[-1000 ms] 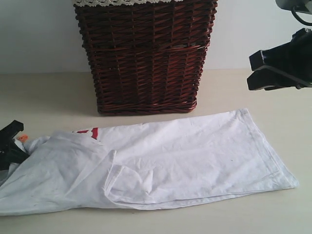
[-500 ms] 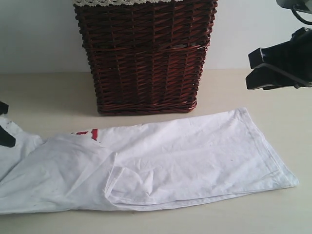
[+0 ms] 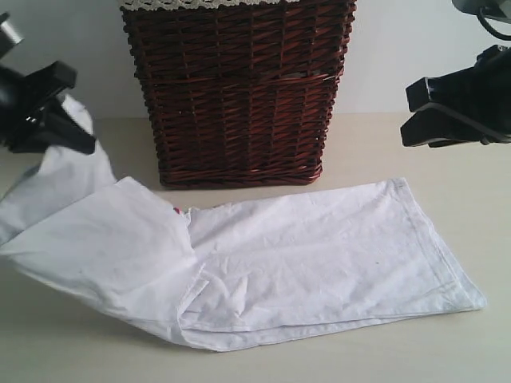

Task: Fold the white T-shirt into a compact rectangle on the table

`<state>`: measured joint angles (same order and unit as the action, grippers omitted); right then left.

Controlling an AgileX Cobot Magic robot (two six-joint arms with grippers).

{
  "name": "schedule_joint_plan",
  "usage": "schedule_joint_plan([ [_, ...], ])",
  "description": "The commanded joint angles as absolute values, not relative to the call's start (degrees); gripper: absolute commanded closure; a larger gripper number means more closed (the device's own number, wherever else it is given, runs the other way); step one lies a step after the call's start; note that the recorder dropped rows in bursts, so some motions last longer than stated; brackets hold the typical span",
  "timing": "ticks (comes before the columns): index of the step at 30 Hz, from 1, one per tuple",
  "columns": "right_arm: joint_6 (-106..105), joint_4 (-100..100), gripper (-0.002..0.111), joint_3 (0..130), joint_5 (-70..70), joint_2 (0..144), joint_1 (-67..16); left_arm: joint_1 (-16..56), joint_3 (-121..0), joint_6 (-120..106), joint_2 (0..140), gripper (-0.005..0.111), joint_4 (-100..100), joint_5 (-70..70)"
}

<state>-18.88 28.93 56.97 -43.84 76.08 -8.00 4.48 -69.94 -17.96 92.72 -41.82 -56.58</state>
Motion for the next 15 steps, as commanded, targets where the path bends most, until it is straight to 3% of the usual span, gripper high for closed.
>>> schedule_joint_plan([
  [1, -19.44, 29.53, 0.072, 56.97, -44.44, 74.08, -7.96, 16.92, -78.6, -7.22, 92.15, 0.107, -42.83, -50.82],
  [6, -19.44, 29.41, 0.072, 56.97, -47.82, 67.2, -7.96, 33.36, -87.68, -4.31, 103.83, 0.106, -42.24, -44.75],
  [8, -19.44, 29.41, 0.072, 56.97, -48.52, 63.96, -7.96, 39.57, -91.02, -6.89, 109.67, 0.09, -42.36, -44.38],
  [11, -19.44, 29.14, 0.072, 56.97, -48.11, 59.57, -7.96, 46.75, -96.79, -7.97, 116.19, 0.041, -40.38, -39.45],
  [12, -19.44, 29.06, 0.072, 56.97, -48.11, 58.61, -7.96, 47.87, -98.08, -7.02, 117.2, 0.036, -39.46, -35.74],
  [15, -19.44, 28.24, 0.072, 56.97, -48.22, 57.48, -7.96, 49.62, -101.21, -7.31, 117.98, 0.035, -38.63, -32.03],
])
